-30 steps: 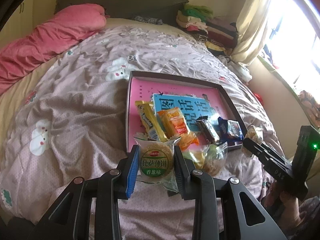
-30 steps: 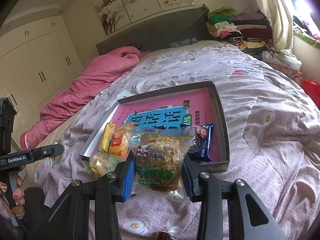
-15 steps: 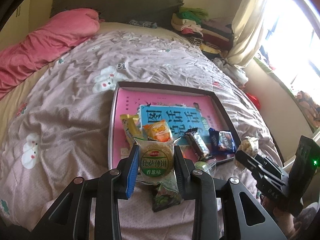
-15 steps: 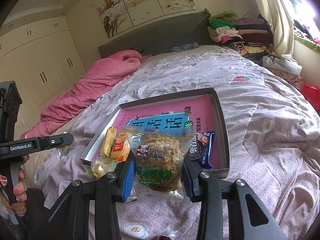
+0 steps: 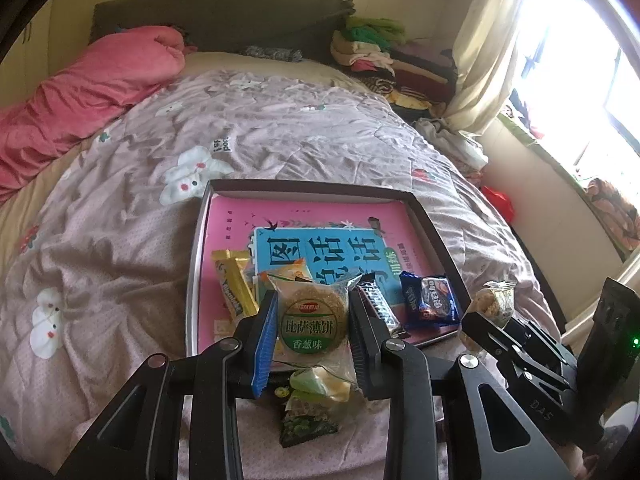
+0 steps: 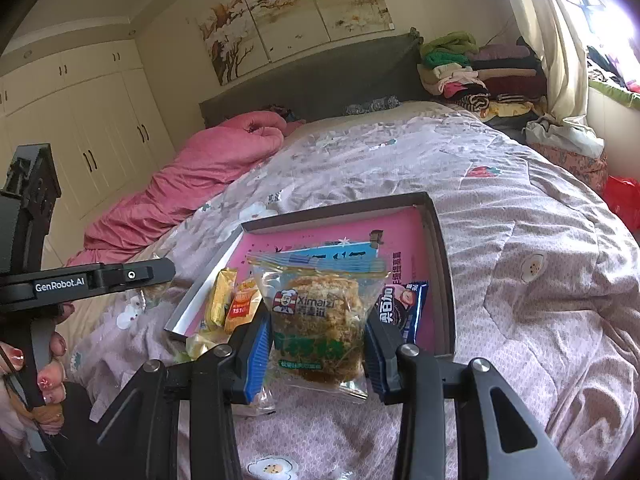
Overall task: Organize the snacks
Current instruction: 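Lift both held packs and carry them toward the tray, then lower the Kimaizi bag and the pastry pack over the tray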
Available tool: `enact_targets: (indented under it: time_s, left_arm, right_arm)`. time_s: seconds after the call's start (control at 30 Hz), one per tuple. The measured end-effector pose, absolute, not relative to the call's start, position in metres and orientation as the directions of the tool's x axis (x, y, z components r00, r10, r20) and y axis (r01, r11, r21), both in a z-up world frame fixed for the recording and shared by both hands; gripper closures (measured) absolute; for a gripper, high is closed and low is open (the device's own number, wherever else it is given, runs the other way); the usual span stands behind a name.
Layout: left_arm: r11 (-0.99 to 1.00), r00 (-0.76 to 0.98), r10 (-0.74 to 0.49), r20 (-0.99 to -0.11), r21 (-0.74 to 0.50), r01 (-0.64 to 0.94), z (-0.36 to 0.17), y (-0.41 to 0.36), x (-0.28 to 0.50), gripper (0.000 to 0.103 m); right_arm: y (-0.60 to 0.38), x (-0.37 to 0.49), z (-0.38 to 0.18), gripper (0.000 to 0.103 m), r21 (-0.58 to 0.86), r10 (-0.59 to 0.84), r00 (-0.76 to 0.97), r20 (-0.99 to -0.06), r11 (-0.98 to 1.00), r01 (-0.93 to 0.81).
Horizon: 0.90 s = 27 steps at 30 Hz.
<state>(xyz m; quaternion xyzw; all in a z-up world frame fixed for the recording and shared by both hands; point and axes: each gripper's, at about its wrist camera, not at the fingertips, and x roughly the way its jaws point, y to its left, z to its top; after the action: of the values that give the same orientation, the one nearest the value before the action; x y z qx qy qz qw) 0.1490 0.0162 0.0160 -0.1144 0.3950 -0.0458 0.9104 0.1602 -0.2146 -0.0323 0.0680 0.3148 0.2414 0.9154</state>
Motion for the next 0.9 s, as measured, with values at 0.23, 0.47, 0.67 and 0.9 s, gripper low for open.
enact_targets:
  time_s: [0.23, 0.47, 0.67, 0.9]
  left_arm:
    - [0.968, 0.680, -0.179, -0.711, -0.251, -0.007, 0.013, 0.015, 0.154, 0.069]
    - [0.969, 0.682, -0.171, -0.711, -0.245, -0.013, 0.010, 0.017, 0.159, 0.069]
    - [0.971, 0.680, -0.157, -0.716, -0.237, -0.026, 0.006, 0.022, 0.166, 0.069]
    - [0.969, 0.670, -0.154, -0.726, -0.245, -0.043, -0.001, 0.025, 0.177, 0.069]
  right_arm:
    - [-0.217, 0.163, -0.029, 0.062, 0.273, 0.481, 0.698, -0.530, 0.876, -0.397]
    - [-0.223, 0.171, -0.025, 0.062, 0.274, 0.471, 0.715, -0.516, 0.882, -0.383]
    - [-0.228, 0.182, -0.024, 0.062, 0.279, 0.465, 0.722, -0.512, 0.885, -0.372]
    - [-0.232, 0.195, -0.024, 0.062, 0.284, 0.459, 0.725, -0.513, 0.888, -0.361]
